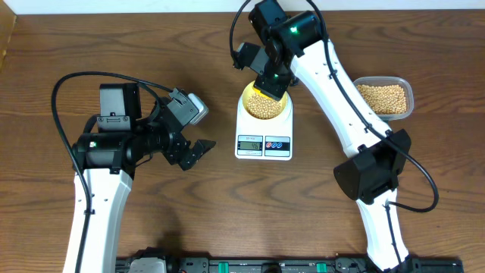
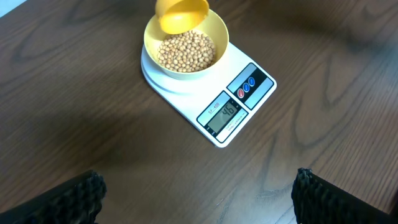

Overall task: Scoop item into bowl and weigh 50g on scale
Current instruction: 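Tilt the scoop and pour soybeans gradually into the bowl, then carry the empty scoop right back to the soybean tub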

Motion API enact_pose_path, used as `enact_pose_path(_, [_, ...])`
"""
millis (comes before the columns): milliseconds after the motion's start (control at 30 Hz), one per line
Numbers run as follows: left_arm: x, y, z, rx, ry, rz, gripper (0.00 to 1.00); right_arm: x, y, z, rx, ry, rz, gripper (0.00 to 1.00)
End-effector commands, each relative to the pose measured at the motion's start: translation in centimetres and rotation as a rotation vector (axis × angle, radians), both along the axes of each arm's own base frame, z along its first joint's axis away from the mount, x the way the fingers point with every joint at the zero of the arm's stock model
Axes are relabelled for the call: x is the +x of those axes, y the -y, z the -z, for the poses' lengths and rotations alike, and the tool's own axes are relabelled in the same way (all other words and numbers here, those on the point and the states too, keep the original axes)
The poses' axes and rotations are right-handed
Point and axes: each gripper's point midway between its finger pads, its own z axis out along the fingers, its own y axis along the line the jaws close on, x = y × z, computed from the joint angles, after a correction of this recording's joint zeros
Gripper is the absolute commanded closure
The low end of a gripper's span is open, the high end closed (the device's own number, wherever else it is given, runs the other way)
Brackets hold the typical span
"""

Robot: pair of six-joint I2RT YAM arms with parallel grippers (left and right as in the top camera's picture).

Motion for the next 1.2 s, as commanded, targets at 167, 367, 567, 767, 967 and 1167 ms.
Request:
enact_pose_path(167, [0.1, 0.0, -0.2, -0.001, 0.015, 0.011, 0.02, 2.2, 0.8, -2.7, 0.083, 0.078, 0.114, 0.99])
enact_pose_path(367, [0.1, 0.0, -0.2, -0.001, 0.015, 0.011, 0.02, 4.2, 4.4, -5.4, 0.152, 0.116, 0.234, 0.99])
enact_pose_path(567, [0.1, 0.0, -0.2, -0.001, 0.015, 0.011, 0.03, 5.7, 11.3, -9.6, 0.293, 0.126, 0.415, 0.99])
enact_pose_path(767, [0.1, 0.0, -0.2, -0.001, 0.015, 0.011, 0.03, 5.5, 19.4, -10.4, 0.302, 0.099, 0.613, 0.99])
enact_pose_path(967, [0.1, 0.0, -0.2, -0.001, 0.015, 0.011, 0.02, 4.5, 25.3, -9.7, 0.303, 0.037, 0.755, 0.99])
enact_pose_path(1167, [0.1, 0.0, -0.2, -0.001, 0.015, 0.011, 0.02, 3.9, 27.7, -8.8, 0.312, 0.000, 0.813, 0.99])
